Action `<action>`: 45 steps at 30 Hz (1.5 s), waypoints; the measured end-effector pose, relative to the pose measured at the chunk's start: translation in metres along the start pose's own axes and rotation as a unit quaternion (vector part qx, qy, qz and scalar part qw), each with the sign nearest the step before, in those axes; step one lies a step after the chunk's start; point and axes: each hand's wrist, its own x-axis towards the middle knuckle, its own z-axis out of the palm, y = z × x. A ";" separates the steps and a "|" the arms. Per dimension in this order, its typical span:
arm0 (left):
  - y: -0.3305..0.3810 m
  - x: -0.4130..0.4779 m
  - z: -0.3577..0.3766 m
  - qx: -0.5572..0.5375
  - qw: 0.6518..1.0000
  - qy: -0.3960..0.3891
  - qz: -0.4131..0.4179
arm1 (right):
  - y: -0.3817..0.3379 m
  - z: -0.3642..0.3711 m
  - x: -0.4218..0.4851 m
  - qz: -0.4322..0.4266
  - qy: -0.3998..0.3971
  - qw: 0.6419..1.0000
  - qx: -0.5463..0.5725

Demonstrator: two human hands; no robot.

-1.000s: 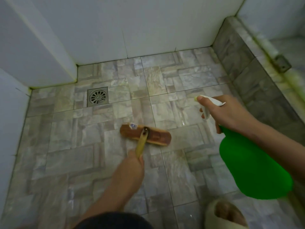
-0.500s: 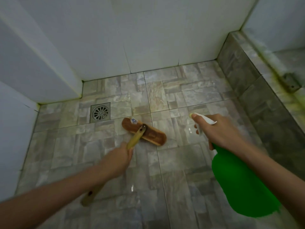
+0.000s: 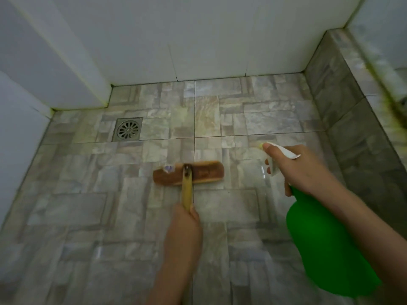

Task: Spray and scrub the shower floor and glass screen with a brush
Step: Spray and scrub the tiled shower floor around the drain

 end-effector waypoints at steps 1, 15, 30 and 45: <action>-0.003 -0.010 0.003 0.015 1.000 0.008 0.008 | -0.001 -0.003 0.003 0.000 0.002 1.000 0.005; 0.034 -0.077 0.032 0.070 0.996 -0.059 0.021 | 0.013 -0.023 0.027 -0.022 0.028 0.999 0.019; 0.078 -0.110 0.090 0.048 0.988 -0.131 0.061 | 0.048 -0.054 0.016 0.012 0.065 0.997 0.032; 0.124 -0.089 0.104 0.032 0.979 -0.146 0.138 | 0.054 -0.102 -0.005 0.031 0.184 0.981 0.057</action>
